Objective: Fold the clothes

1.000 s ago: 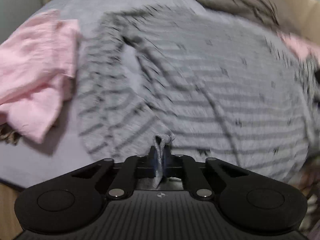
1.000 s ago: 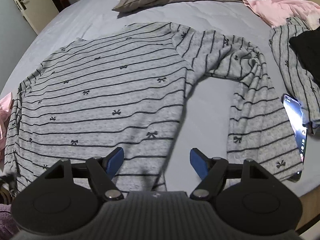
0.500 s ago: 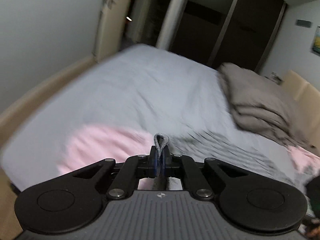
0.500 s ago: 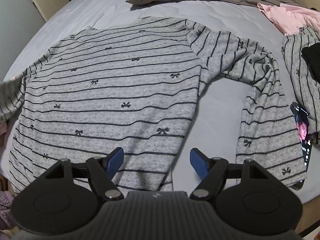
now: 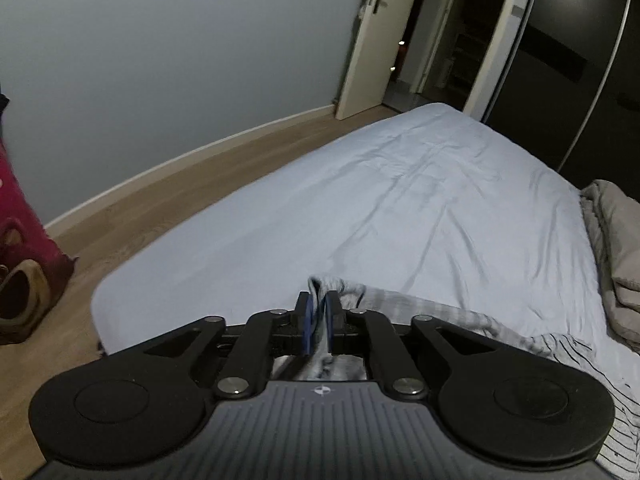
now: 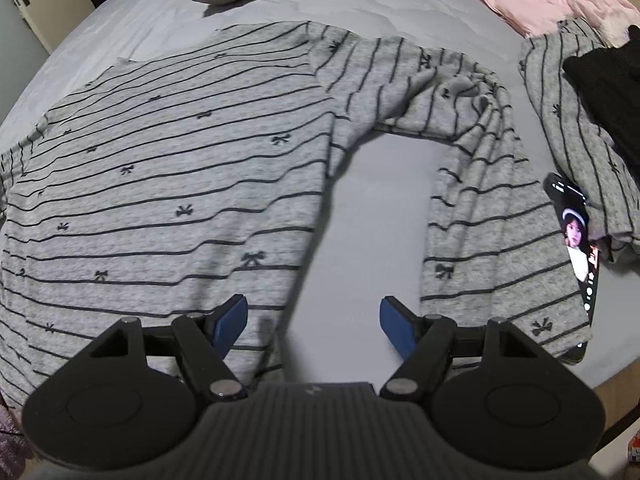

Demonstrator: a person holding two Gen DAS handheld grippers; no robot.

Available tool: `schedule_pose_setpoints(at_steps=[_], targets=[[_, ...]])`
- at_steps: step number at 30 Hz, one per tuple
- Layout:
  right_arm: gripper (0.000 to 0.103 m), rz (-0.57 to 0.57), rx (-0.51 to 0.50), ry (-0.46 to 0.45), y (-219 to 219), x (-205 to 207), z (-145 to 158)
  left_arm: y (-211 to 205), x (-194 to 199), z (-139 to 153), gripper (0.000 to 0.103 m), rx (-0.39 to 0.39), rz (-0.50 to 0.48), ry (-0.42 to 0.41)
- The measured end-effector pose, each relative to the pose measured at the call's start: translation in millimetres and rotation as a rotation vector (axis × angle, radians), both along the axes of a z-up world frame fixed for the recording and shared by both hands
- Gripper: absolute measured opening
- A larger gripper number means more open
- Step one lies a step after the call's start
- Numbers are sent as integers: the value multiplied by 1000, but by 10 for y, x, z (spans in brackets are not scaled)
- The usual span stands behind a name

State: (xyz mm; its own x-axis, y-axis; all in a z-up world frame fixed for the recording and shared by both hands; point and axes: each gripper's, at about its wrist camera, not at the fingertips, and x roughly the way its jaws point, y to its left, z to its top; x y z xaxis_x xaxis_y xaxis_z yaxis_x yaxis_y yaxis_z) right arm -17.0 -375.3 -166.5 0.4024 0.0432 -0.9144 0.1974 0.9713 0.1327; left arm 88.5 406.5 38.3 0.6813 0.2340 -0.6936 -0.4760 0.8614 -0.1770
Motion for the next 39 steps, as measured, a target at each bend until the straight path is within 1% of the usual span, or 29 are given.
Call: schedule_pose_setpoints(at_steps=[2, 4, 7, 11, 14, 16, 21, 22, 27, 30, 34, 37, 38, 39], targets=[[76, -1, 9, 1, -22, -14, -17, -133, -42, -44, 25, 40, -15, -10], [76, 8, 14, 2, -22, -35, -24, -265, -102, -38, 25, 59, -60, -25], [74, 44, 17, -4, 21, -77, -17, -535, -187, -22, 25, 62, -163, -47], [72, 87, 24, -2, 95, -151, -19, -985, -299, -78, 25, 47, -324, -28], [67, 114, 33, 1, 128, -219, -25, -1313, -373, -248, 25, 37, -426, 13], [62, 129, 35, -1, 146, -268, -21, -1519, -414, -391, 25, 43, -475, 42], [61, 149, 22, 1, 172, -392, -53, -1913, -541, -816, 25, 29, -591, 118], [61, 150, 21, 4, 166, -420, -68, -1955, -539, -896, 25, 35, -606, 133], [61, 134, 47, 27, 85, -587, -188, -2085, -760, -1176, 38, 46, -677, 216], [60, 142, 69, 36, 69, -675, -250, -2173, -829, -1350, 40, 48, -711, 270], [59, 157, 105, 59, 113, -736, -361, -2244, -853, -1532, 41, 2, -730, 329], [58, 184, 87, 65, 199, -761, -431, -2308, -856, -1635, 41, -7, -737, 350], [56, 193, 82, 60, 223, -762, -434, -2338, -856, -1669, 41, -11, -745, 357], [50, 203, 77, 54, 247, -764, -438, -2368, -855, -1702, 40, -15, -753, 363]])
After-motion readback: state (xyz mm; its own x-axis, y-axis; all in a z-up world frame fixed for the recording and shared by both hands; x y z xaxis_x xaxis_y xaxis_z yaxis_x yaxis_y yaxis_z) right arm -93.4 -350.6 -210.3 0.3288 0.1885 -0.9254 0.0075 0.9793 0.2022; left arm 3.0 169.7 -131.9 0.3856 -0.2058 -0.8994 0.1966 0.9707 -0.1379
